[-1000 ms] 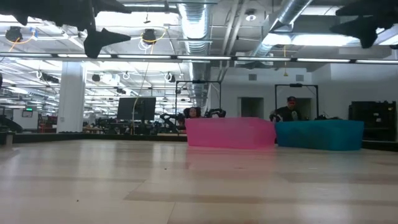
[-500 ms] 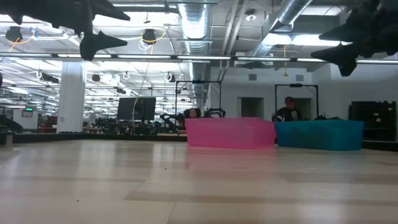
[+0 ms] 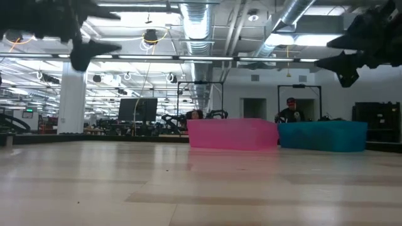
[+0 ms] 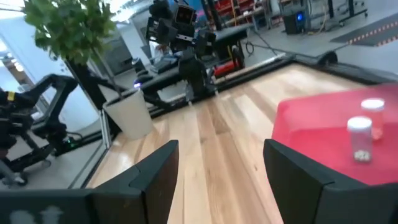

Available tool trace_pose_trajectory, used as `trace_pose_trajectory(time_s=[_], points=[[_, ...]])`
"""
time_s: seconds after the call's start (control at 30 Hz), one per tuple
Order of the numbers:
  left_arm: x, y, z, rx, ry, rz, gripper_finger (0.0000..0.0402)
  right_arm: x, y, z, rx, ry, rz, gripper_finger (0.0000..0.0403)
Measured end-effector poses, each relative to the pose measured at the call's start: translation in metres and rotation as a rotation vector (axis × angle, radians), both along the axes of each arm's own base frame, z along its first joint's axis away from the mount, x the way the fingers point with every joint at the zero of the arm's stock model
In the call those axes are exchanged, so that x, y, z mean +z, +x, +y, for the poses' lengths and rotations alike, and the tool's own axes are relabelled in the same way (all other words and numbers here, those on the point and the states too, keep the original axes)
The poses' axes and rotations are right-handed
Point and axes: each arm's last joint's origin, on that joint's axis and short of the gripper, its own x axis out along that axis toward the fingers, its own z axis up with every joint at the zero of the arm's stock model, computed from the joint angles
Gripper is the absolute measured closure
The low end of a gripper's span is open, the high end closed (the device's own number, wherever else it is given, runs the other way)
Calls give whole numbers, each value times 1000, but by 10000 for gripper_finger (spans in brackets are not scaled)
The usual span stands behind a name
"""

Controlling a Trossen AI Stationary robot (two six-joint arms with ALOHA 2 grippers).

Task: Pick and place medicine bottles into bin by pill shape (circle, oval)
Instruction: Return to Home Position

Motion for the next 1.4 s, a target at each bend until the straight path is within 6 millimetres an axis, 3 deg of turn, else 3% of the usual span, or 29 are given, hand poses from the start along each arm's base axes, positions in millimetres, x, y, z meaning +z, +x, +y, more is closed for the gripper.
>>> trace_pose_trajectory(time_s=[0.2, 0.37, 0.47, 0.6, 0.8, 1.1, 1.23, 1.4], points=[[-40, -7, -3, -36, -111, -75, 101, -6, 2, 1, -9, 10, 17, 159], [-14, -27, 1, -122, -101, -204, 101, -6, 2, 1, -9, 30, 14, 159], [-11, -43, 4, -87, -97, -165, 101, -6, 2, 1, -9, 29, 14, 159], [-23, -40, 5, -23, -91, -40, 101, -6, 2, 1, -8, 30, 9, 159], [-54, -29, 3, -52, -133, -46, 101, -6, 2, 1, -6, -31, 6, 159], [-56, -28, 1, -128, 1, -4, 111, -22, 9, 0, -11, -52, -25, 159], [-45, -28, -3, -249, 163, -93, 125, -21, 9, 0, -23, -61, -31, 159], [-46, -28, 0, -151, 207, -63, 138, -22, 9, 0, -25, -50, -21, 159]])
